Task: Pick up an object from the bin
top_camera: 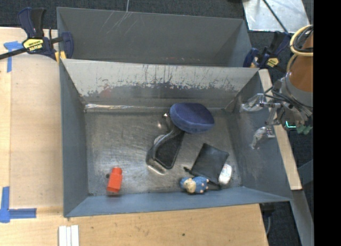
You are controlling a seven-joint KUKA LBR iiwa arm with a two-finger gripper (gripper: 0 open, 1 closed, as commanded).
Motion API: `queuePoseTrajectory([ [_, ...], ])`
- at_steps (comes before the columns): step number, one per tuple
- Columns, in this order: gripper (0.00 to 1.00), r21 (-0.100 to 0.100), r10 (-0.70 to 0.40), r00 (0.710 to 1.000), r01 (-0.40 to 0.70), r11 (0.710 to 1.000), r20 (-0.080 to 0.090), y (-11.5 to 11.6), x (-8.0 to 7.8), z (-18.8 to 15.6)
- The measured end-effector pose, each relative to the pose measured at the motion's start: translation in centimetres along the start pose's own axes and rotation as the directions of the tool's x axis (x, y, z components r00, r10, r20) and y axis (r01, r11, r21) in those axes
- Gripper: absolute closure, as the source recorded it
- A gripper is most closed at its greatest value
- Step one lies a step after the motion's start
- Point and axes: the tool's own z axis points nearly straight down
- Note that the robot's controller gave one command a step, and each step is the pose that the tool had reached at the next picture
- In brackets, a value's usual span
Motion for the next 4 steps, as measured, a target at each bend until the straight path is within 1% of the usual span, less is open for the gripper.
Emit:
queuePoseTrajectory([
  [1, 0.0, -0.002, 0.289, 0.957, -0.289, 0.957, 0.001, 5.0, 1.0, 8.2],
  [2, 0.0, 0.005, 0.143, 0.99, -0.143, 0.99, 0.016, 9.4, 3.4, 12.2],
  [3, 1.0, 0.001, 0.141, 0.99, -0.141, 0.99, 0.031, 9.6, 3.0, 11.9],
  [4, 1.0, 0.005, -0.28, 0.96, 0.28, 0.96, 0.012, 10.1, 4.7, -2.0],
])
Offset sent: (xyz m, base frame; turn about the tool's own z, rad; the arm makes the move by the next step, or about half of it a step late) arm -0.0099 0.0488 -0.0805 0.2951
